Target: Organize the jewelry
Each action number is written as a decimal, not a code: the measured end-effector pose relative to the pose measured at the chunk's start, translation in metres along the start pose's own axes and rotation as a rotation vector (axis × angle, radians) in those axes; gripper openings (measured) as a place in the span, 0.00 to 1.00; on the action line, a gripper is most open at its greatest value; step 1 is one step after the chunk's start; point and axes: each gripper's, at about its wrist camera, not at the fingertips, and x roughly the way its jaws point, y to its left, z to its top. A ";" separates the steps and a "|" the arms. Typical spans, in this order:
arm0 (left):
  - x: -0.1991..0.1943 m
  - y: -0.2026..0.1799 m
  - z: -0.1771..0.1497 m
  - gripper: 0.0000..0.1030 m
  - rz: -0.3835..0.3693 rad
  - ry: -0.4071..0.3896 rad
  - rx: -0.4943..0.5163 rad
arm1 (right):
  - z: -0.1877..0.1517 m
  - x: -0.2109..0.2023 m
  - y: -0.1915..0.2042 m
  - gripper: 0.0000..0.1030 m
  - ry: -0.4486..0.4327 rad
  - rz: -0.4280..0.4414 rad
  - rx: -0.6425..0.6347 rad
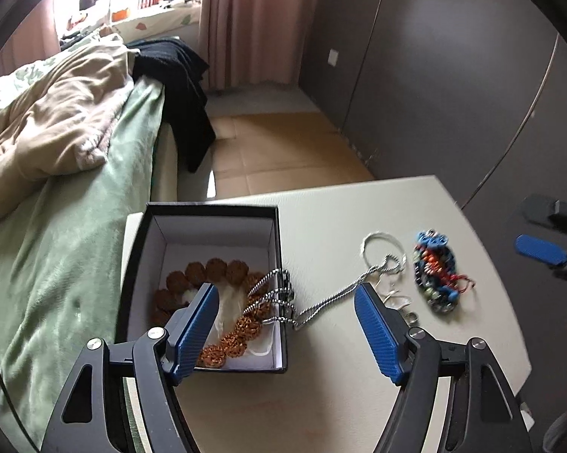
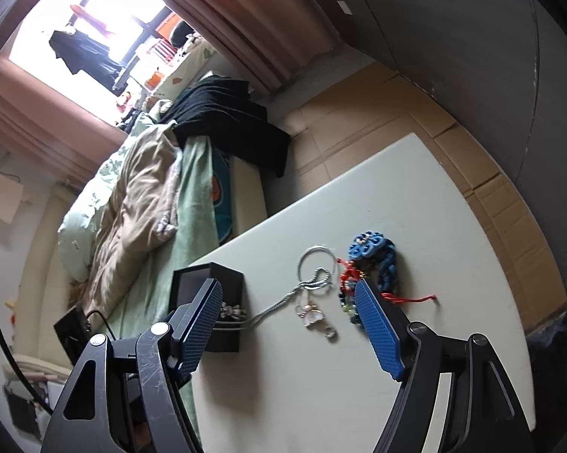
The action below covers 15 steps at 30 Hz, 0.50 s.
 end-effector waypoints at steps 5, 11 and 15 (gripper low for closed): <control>0.016 -0.004 -0.004 0.58 0.046 0.034 0.014 | 0.002 0.002 -0.008 0.71 0.007 -0.003 0.024; 0.027 -0.005 -0.007 0.18 0.063 0.061 0.026 | 0.002 0.002 -0.011 0.71 0.012 -0.014 0.034; 0.015 0.003 -0.005 0.12 0.015 0.028 -0.009 | 0.001 0.002 -0.012 0.71 0.014 -0.021 0.036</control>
